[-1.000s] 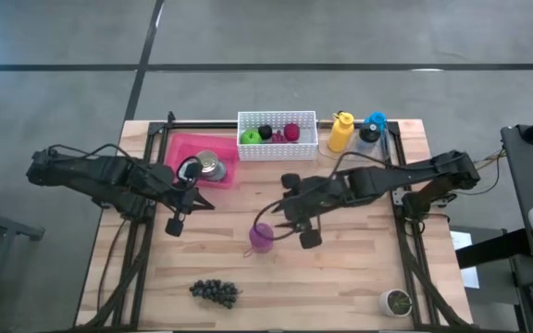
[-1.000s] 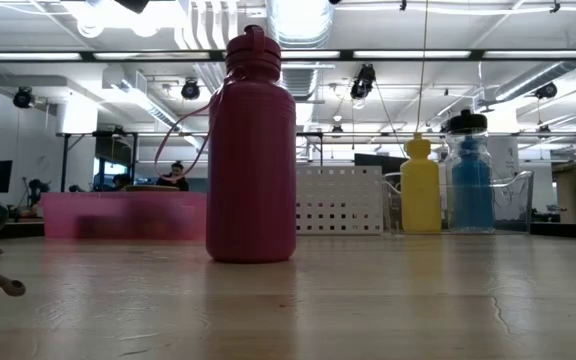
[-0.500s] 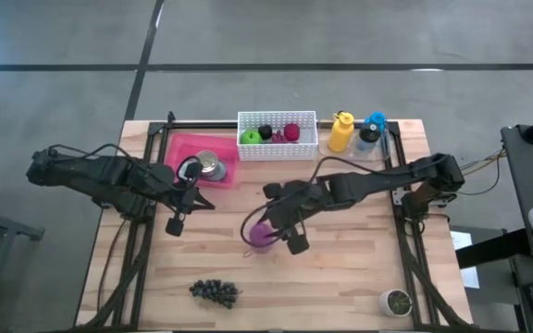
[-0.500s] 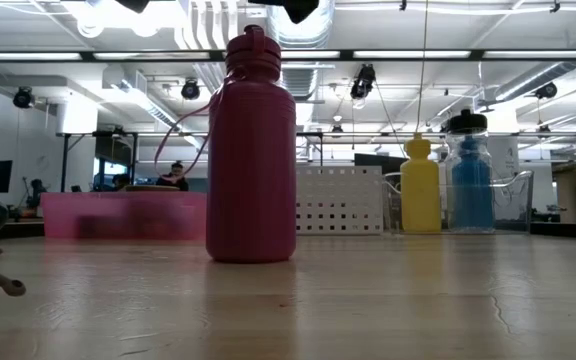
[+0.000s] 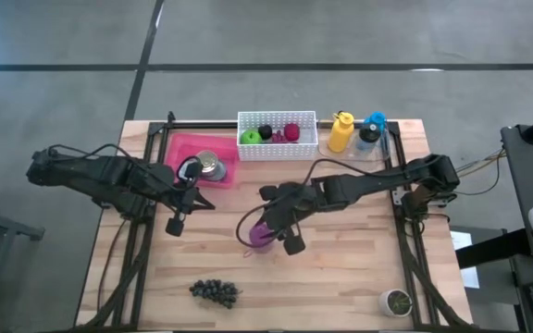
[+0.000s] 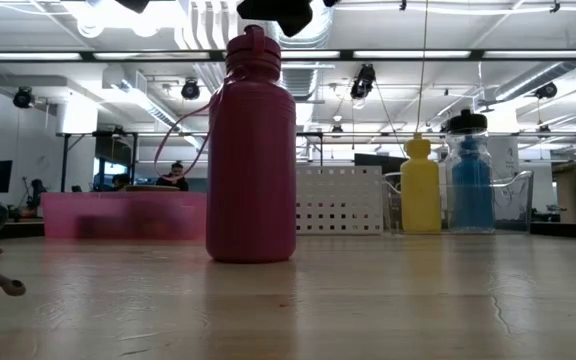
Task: Pick & Place Food Item
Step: Put the purple water bottle into the transparent bin
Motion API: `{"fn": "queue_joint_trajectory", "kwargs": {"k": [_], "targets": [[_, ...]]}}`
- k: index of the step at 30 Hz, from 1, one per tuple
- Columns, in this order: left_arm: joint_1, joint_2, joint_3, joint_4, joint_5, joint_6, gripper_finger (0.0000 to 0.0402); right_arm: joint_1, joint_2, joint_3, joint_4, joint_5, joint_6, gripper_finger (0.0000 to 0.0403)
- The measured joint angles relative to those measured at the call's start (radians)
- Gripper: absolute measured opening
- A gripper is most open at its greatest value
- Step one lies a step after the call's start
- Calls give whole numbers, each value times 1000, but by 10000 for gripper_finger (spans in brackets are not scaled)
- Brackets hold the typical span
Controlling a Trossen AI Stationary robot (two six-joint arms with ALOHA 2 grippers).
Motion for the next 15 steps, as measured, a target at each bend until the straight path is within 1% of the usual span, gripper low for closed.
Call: {"fn": "queue_joint_trajectory", "kwargs": {"k": [7,15], "targets": [[0,0,0,0,0,1,10,-7,44,-5,41,0,-7,140],[0,0,0,0,0,4,10,-16,58,-5,39,0,-3,129]]}}
